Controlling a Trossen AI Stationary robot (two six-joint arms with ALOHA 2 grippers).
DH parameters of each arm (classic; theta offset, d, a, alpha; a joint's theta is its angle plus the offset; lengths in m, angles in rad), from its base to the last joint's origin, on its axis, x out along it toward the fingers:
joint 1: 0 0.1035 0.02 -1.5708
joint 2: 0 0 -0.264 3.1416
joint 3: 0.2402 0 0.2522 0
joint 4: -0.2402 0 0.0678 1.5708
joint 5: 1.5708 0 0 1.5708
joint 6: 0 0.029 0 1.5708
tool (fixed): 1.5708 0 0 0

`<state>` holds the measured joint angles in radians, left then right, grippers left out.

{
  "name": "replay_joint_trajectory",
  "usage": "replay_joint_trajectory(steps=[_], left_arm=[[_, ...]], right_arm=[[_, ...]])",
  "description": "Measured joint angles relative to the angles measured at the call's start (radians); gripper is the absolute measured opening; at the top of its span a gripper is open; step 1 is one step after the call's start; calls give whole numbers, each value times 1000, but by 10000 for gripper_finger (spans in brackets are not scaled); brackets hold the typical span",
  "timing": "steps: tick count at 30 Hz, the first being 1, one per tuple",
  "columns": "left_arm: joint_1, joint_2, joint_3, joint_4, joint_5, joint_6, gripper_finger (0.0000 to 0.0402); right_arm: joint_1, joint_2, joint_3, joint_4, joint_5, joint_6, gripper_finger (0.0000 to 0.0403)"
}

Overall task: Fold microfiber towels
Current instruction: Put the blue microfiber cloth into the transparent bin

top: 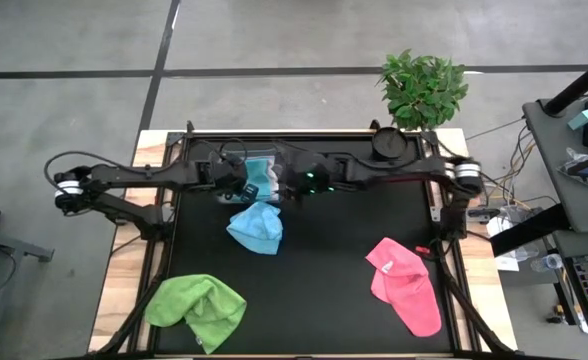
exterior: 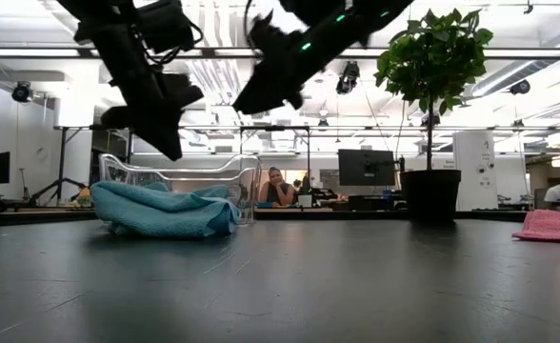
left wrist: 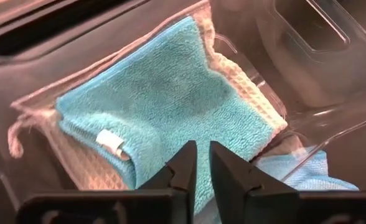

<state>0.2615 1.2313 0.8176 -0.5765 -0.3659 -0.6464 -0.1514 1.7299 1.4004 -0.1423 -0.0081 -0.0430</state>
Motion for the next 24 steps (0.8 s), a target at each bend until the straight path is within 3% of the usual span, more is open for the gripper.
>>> replay_joint_trajectory(steps=[10, 18, 24], left_arm=[[60, 193, 162, -102, 16, 247, 1], [144, 373, 218, -269, 15, 317, 1], [151, 410, 219, -274, 18, 312, 1]], right_arm=[[84, -236, -326, 186, 9, 63, 130], [84, -256, -460, 326, 9, 139, 130], [84, -256, -484, 332, 10, 148, 130]])
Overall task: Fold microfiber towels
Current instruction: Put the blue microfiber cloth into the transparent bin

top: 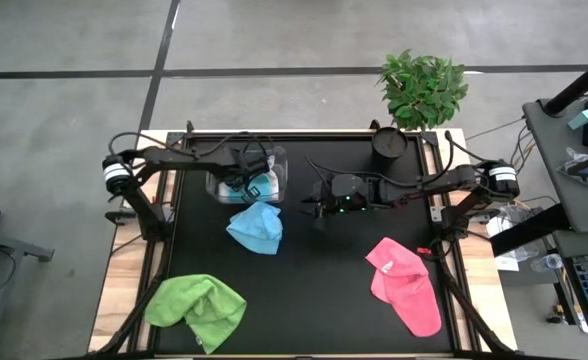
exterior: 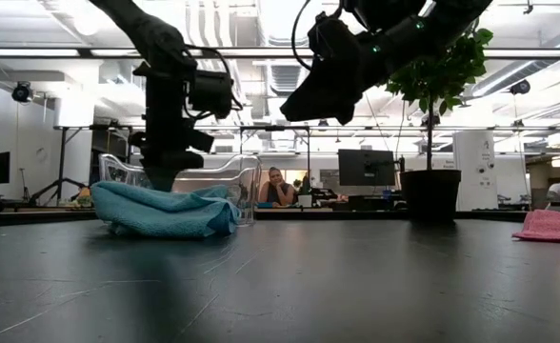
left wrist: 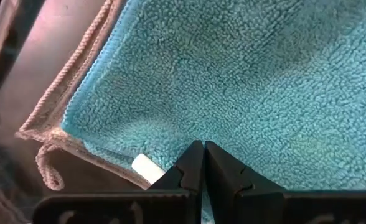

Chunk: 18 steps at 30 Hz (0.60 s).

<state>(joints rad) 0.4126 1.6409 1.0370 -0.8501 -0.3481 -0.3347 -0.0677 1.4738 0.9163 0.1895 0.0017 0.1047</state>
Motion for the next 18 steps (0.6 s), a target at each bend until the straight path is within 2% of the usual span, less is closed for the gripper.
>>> replay_joint_trajectory(steps=[7, 18], left_arm=[[1, -31, 50, -96, -6, 10, 1], [3, -31, 47, -151, 4, 8, 1]], right_arm=[[0, 0, 0, 11, 0, 0, 130], [0, 1, -5, 8, 0, 10, 130]])
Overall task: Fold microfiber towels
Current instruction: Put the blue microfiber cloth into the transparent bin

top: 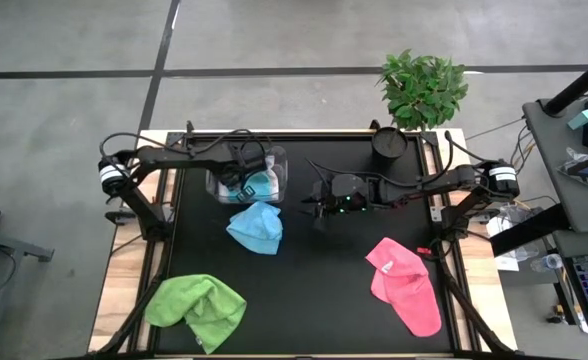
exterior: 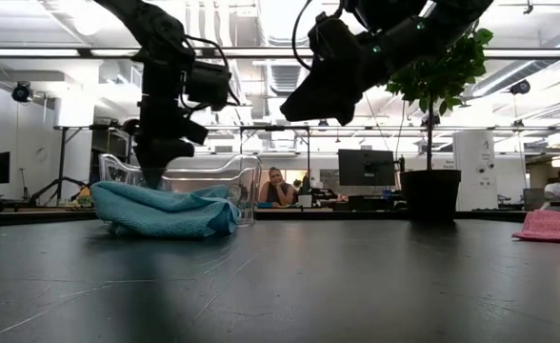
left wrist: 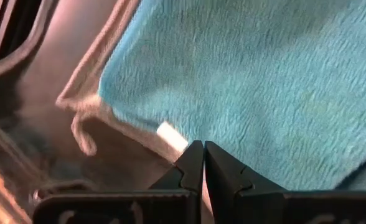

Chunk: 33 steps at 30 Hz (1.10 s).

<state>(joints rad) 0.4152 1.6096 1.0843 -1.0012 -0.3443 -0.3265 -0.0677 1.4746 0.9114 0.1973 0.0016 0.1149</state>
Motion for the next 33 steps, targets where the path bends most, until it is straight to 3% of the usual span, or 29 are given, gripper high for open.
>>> replay_joint_trajectory(steps=[10, 17, 23, 33], left_arm=[[0, -2, 4, -34, 0, -9, 1], [-3, -43, 71, -55, -2, 21, 1], [-2, -64, 119, -54, 102, 169, 1], [-2, -165, 55, -19, 106, 256, 1]], right_arm=[[0, 0, -16, -4, 0, -1, 130], [0, 0, -31, 2, 0, -2, 130], [-13, 1, -36, 40, -2, 6, 130], [-112, 42, 166, -185, -2, -84, 130]])
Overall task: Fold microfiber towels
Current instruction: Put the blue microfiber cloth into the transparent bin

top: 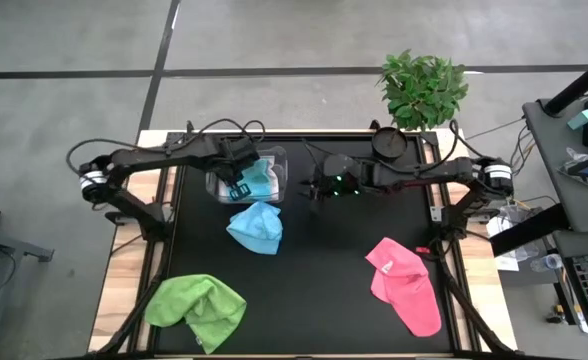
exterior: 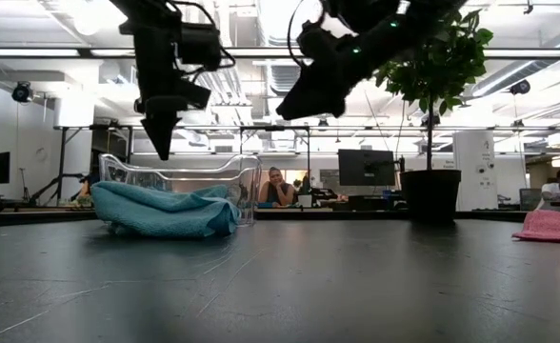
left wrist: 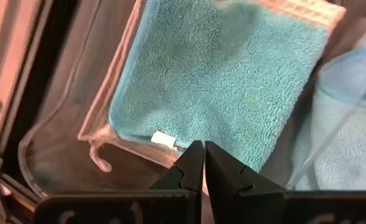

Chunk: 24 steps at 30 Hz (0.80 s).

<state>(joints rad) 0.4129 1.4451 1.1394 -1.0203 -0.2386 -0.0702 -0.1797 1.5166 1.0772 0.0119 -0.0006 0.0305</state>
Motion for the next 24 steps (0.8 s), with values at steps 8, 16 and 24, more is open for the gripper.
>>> replay_joint_trajectory(steps=[8, 16, 24], left_arm=[[-2, -185, -118, 217, 118, 144, 0], [6, -272, -232, 290, 122, 184, 0], [30, -253, -326, 417, 122, 246, 0]], right_arm=[[-89, 210, 331, -234, -59, -169, 129], [-150, 429, 700, -421, -62, -353, 129], [-160, 629, 998, -578, -64, -382, 129]])
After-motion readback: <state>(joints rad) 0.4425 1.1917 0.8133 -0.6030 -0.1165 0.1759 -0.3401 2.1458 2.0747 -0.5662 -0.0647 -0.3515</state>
